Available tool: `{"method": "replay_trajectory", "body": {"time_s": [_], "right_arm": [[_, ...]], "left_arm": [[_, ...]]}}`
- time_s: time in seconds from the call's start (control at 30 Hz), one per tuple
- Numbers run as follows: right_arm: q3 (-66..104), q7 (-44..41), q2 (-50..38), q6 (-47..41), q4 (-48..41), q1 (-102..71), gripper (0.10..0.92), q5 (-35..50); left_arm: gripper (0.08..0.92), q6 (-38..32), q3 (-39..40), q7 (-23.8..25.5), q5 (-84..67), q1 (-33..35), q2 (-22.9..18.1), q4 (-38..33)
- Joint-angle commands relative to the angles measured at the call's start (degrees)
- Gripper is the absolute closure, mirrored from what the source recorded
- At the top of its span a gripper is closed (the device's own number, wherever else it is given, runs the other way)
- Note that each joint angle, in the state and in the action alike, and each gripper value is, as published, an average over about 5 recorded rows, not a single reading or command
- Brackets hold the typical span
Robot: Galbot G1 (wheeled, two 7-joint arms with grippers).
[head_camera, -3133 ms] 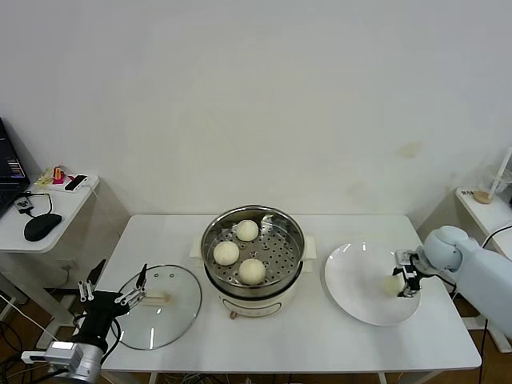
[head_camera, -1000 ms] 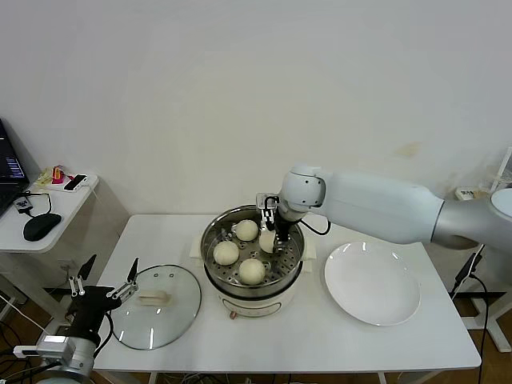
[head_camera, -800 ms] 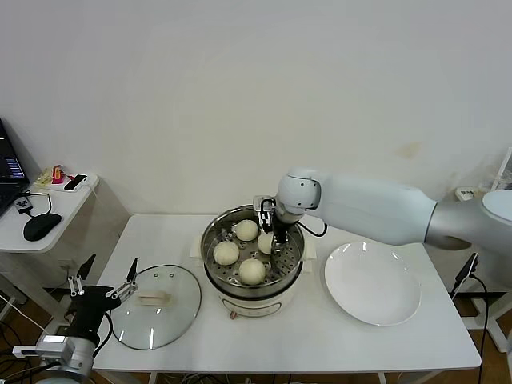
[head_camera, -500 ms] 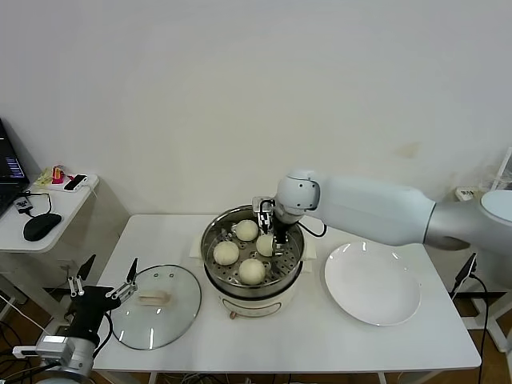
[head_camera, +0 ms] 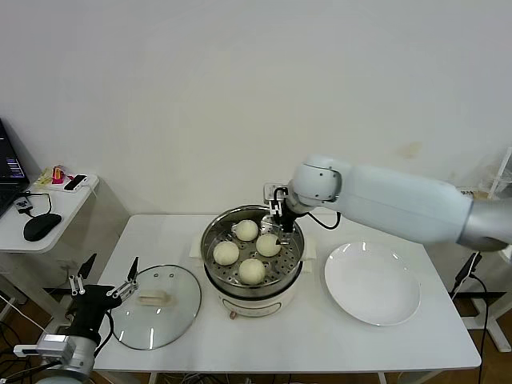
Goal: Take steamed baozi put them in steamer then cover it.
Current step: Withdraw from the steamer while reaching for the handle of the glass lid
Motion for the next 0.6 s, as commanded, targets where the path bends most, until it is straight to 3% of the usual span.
{"method": "replay_trajectory", "body": {"time_s": [0.03, 0.13, 0.27, 0.6], "right_arm": [[22.68, 29.31, -15.07, 7.73, 15.02, -20.59, 0.203, 6.01], [35.39, 35.25, -17.93, 15.63, 17.66, -35.02, 0.203, 3.52], [58.73, 36.79, -16.78, 23.38, 19.45, -56.19, 0.203, -2.48], [100.82, 28.55, 5.03, 40.81, 20.75, -95.98, 0.203, -15.84]], "left_arm": [[0.177, -0.43, 0.36, -0.04, 0.08, -0.12, -0.21, 1.00], [0.177, -0.64, 0.56, -0.07, 0.33, -0.24, -0.42, 1.51], [0.177, -1.17, 0.75, -0.13, 0.80, -0.24, -0.86, 2.01], [0.177, -2.55, 1.88, -1.97, 15.78, -0.31, -1.99, 6.79]]}}
